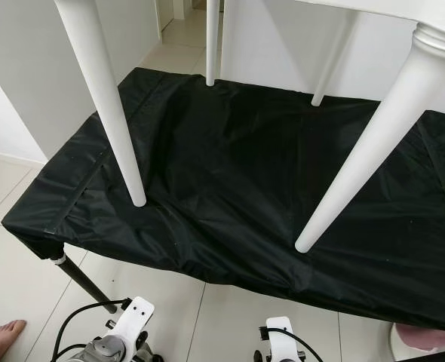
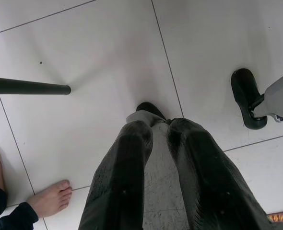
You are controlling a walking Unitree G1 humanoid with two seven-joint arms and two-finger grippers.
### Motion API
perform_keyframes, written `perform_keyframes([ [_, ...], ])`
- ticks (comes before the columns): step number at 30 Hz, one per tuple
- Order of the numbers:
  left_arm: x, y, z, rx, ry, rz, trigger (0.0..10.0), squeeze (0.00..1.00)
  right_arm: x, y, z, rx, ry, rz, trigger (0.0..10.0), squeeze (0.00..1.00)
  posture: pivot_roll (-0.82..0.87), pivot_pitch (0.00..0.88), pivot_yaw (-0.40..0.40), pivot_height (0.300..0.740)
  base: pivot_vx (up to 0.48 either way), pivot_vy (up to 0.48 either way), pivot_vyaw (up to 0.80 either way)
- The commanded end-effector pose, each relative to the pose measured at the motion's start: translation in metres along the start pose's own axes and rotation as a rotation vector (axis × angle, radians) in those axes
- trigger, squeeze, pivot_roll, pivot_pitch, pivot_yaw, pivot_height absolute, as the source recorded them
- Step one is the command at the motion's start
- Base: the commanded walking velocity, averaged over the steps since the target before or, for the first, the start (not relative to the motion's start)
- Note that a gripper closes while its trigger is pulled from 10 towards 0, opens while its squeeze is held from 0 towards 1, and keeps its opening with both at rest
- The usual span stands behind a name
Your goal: Building children table
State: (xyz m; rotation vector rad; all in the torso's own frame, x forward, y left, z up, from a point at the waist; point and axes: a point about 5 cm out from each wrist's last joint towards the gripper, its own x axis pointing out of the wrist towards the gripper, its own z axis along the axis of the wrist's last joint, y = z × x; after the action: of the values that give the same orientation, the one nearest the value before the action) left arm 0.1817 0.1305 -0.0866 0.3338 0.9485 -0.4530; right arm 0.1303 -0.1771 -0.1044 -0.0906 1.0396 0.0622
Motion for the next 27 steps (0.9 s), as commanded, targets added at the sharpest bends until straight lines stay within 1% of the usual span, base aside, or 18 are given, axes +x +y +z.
perform_keyframes([
  [1, -0.0005, -0.0004, -0.0044, 0.005, 0.025, -0.011, 10.0, 0.00, -0.0046, 0.0059, -0.0240, -0.003, 0.103, 0.030, 10.0, 0.00, 0.06, 0.000, -0.017, 0.740, 0.000, 0.000, 0.00],
  [22, -0.0010, -0.0004, -0.0069, 0.003, 0.032, -0.009, 10.0, 0.00, -0.0054, 0.0055, -0.0265, 0.002, 0.110, 0.032, 10.0, 0.00, 0.06, 0.000, -0.011, 0.740, 0.000, 0.000, 0.00],
  [27, -0.0021, -0.0014, -0.0126, 0.001, 0.043, -0.012, 10.0, 0.00, -0.0055, 0.0057, -0.0270, 0.006, 0.110, 0.030, 10.0, 0.00, 0.05, 0.000, -0.005, 0.740, 0.000, 0.000, 0.00],
])
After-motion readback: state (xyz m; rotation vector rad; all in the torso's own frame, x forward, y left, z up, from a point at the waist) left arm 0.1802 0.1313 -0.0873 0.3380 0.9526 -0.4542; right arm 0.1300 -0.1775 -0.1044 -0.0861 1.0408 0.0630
